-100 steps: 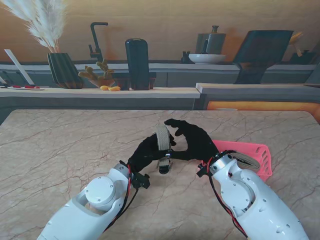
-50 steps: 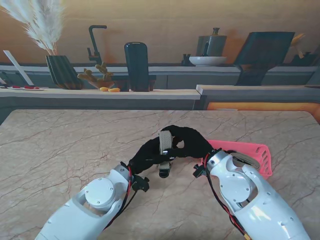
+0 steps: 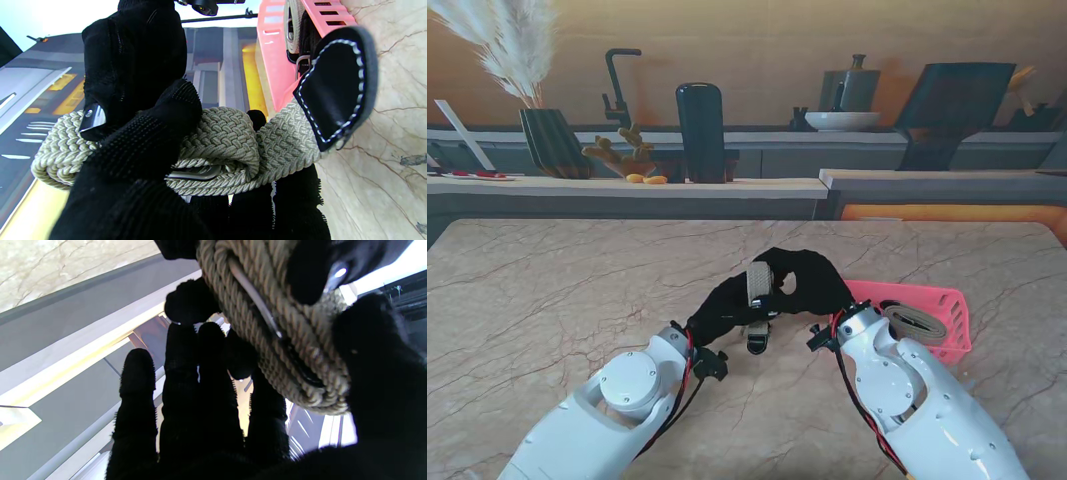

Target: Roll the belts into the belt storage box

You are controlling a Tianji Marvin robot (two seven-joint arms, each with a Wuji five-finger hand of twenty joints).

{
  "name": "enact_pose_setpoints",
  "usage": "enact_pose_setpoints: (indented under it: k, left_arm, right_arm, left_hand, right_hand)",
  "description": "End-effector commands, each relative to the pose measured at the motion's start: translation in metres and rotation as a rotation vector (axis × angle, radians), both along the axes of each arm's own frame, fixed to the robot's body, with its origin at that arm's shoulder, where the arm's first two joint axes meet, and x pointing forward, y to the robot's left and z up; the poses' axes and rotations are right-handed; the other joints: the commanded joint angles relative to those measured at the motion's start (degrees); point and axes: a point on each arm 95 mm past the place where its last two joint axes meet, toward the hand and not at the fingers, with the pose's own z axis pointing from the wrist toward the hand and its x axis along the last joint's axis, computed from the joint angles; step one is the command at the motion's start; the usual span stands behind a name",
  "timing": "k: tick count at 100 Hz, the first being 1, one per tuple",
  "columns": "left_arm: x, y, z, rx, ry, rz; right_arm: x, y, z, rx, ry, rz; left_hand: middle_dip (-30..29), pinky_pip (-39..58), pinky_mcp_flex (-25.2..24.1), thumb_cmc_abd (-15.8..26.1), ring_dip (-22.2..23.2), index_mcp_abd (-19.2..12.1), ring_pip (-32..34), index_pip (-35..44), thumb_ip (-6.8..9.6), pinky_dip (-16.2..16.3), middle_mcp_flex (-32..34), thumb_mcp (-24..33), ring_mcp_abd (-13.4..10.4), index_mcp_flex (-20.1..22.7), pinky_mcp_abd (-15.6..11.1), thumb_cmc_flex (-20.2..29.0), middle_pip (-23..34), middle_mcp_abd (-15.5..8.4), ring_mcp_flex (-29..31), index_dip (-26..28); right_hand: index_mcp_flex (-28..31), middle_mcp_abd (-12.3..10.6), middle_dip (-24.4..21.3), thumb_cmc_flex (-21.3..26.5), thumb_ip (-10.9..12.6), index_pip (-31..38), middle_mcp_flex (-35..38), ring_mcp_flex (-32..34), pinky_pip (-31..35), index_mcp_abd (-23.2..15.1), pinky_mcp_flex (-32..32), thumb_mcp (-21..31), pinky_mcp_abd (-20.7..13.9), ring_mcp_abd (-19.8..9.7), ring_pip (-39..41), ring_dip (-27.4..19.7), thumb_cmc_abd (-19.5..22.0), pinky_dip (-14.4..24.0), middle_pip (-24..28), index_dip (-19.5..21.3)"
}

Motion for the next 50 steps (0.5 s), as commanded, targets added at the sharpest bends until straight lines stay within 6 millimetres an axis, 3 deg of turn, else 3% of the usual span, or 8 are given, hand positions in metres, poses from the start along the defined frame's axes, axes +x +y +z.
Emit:
enact_pose_setpoints:
  k: [1,14,30,50]
  left_arm:
    - [0.001,0.0004,-0.0022,-0.003,0.021,0.012]
    - [0.0014,-0.0001,-0.0029,-0.012,0.043,0.006]
    - [0.0018,0.0,-0.0045,-0.013,0.069,-0.001]
    - [0.0024,-0.0003,-0.0058,-0.021,0.098,0.015]
  right_arm:
    - [-0.0057,0.0046,0.0057,0.032,-0.025,0.014]
    - [-0.0082,0.0033,0.008,0.043,-0.069,0.002]
    - [-0.0096,0.0017,0.0099,0.037,-0.125,-0.002]
    - [-0.0123,0.0024,0.0079,0.019,-0.141,0.017]
  left_hand:
    - [-3.07,1.03,0.04,6.71,-0.5,5.38,1.21,-0.09,4.04,1.12,0.14,2.93,-0.62,0.4,-1.47,-6.74,2.84,1.4,-0.04,-1.16]
    - [-6.51,1.9,-0.01,8.16,-0.32,5.7,1.8,-2.72,4.21,1.58,-0.07,3.03,0.15,-0.5,-0.93,-8.25,3.7,1.7,0.45,-1.72]
    - [-4.45,4.41,0.26,10.65,0.06,5.47,3.46,-3.98,4.26,2.65,1.22,-0.24,1.26,-0.76,-0.01,-6.87,3.29,2.35,1.68,-1.87]
    - [-1.22,13.14,2.81,12.84,1.27,6.65,10.24,-3.42,4.66,4.87,6.86,-5.46,2.65,1.43,1.67,-2.93,3.84,4.31,5.94,-2.2]
  right_hand:
    - [8.71,-7.31,1.21,10.49,3.12,20.48,6.88,1.36,2.02,-20.54,-0.22,11.72,-1.47,-4.35,-0.34,-0.11,8.16,-0.45,4.47,2.11]
    - [7.87,-7.5,1.51,10.49,2.99,20.75,6.34,1.02,2.18,-21.34,-0.48,11.43,-1.56,-4.47,-0.15,-0.14,8.9,-0.82,4.6,3.03]
    - [7.12,-7.18,2.02,10.82,3.07,20.87,5.42,0.71,2.5,-21.42,-0.75,10.71,-1.41,-4.37,0.31,-0.15,9.71,-1.23,5.34,3.63]
    - [7.05,-4.15,1.86,10.37,3.13,20.82,1.44,-1.91,1.89,-23.22,-2.36,10.33,-0.82,-3.37,-0.81,-0.75,9.85,-1.94,5.62,4.37]
